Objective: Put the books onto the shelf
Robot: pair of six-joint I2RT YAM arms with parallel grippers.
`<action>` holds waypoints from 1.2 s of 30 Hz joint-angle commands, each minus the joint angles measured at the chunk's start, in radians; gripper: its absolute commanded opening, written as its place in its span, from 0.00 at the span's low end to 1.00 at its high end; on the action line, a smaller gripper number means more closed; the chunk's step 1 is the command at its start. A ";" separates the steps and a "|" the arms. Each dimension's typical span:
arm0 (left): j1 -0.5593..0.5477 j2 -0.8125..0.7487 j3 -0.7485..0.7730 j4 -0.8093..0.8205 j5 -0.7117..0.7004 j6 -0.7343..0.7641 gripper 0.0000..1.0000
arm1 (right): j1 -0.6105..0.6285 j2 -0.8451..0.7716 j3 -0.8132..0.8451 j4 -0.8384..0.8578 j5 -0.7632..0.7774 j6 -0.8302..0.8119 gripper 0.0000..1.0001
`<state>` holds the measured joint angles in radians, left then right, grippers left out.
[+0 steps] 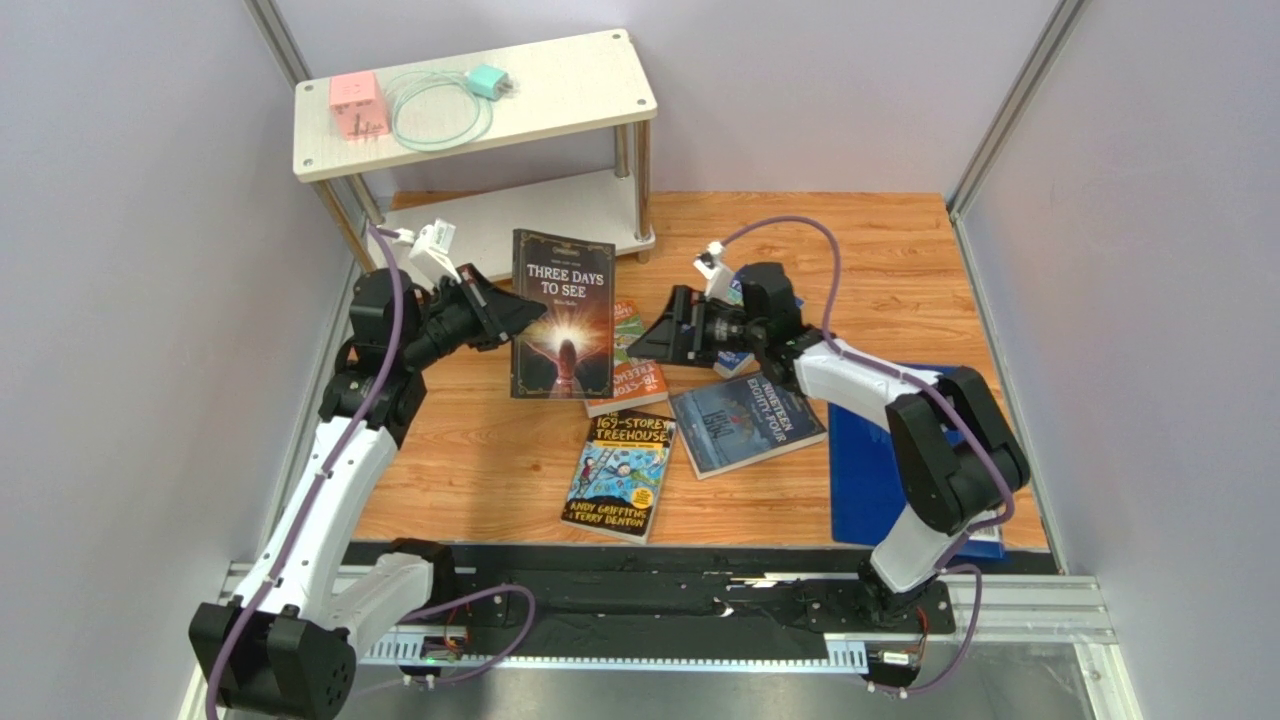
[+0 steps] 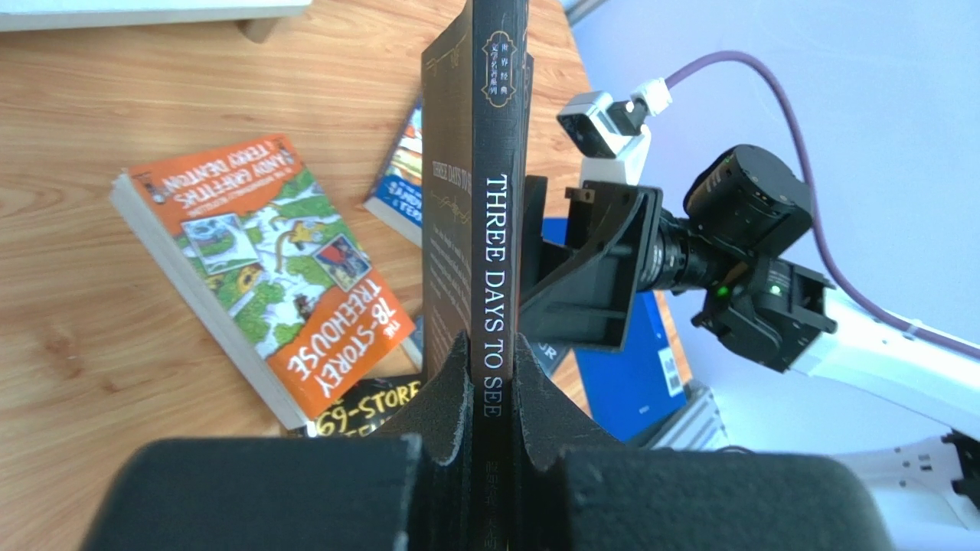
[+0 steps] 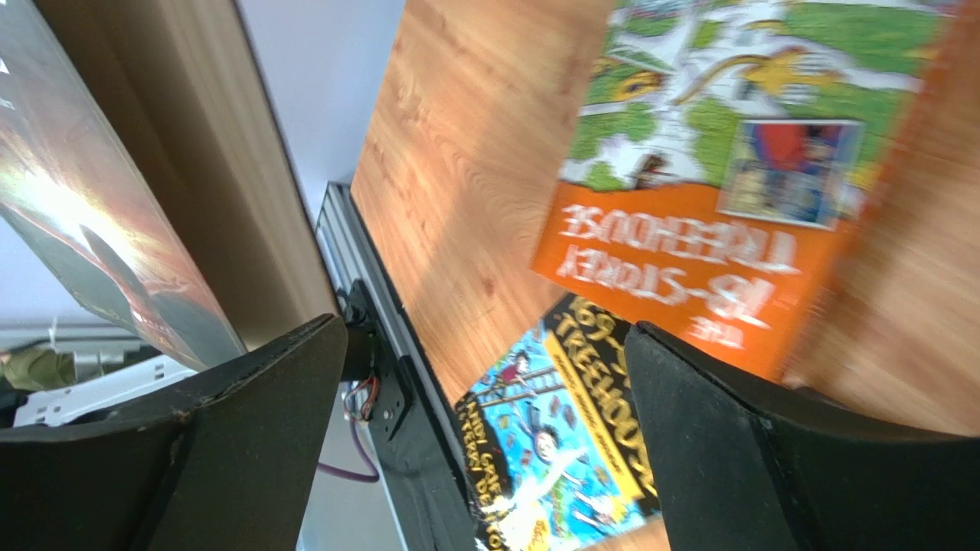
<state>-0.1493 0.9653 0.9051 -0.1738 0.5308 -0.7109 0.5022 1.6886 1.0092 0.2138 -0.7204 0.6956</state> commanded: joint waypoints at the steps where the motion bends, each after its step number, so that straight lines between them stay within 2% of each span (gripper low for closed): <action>1: -0.004 0.010 -0.004 0.157 0.098 -0.039 0.00 | -0.071 -0.084 -0.116 0.272 -0.050 0.096 0.99; 5: -0.004 0.021 -0.055 0.285 0.141 -0.104 0.00 | -0.076 -0.145 -0.150 0.350 -0.059 0.117 1.00; 11: -0.033 0.052 -0.055 0.335 0.167 -0.128 0.00 | -0.073 -0.130 -0.167 0.571 -0.093 0.249 1.00; 14: -0.055 0.075 -0.054 0.359 0.167 -0.136 0.00 | -0.062 -0.115 -0.156 0.611 -0.093 0.280 1.00; 18: -0.091 0.108 -0.051 0.408 0.167 -0.154 0.00 | -0.027 -0.090 -0.104 0.560 -0.087 0.245 1.00; 21: -0.136 0.141 -0.038 0.431 0.156 -0.156 0.00 | 0.024 -0.086 -0.046 0.380 -0.045 0.139 1.00; 25: -0.187 0.177 -0.031 0.427 0.130 -0.139 0.00 | 0.055 -0.092 -0.032 0.380 -0.021 0.136 0.97; 26: -0.190 0.182 -0.035 0.425 0.126 -0.137 0.00 | 0.053 -0.092 -0.032 0.390 -0.020 0.142 0.92; 27: -0.190 0.181 -0.038 0.425 0.115 -0.130 0.00 | 0.052 -0.093 -0.029 0.403 -0.025 0.145 0.83; 28: -0.190 0.178 -0.040 0.389 0.101 -0.121 0.00 | 0.049 -0.096 -0.024 0.404 -0.028 0.150 0.39; 29: -0.190 0.167 -0.034 0.349 0.084 -0.101 0.00 | 0.047 -0.099 -0.021 0.395 -0.025 0.150 0.22; 30: -0.190 0.162 -0.026 0.308 0.048 -0.058 0.19 | 0.042 -0.105 -0.020 0.378 -0.011 0.148 0.09; 31: -0.190 0.153 -0.017 0.239 0.028 -0.038 0.32 | 0.038 -0.118 -0.009 0.356 -0.005 0.128 0.00; 33: -0.190 0.122 -0.028 0.191 -0.011 -0.001 0.58 | 0.032 -0.133 0.014 0.313 0.012 0.105 0.00; 36: -0.190 0.089 -0.055 0.180 -0.023 0.011 0.64 | 0.016 -0.127 0.051 0.280 0.006 0.085 0.00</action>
<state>-0.3309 1.1206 0.8349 0.0456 0.5354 -0.7563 0.5415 1.5970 0.9787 0.4995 -0.7551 0.8318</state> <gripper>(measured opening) 0.617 0.103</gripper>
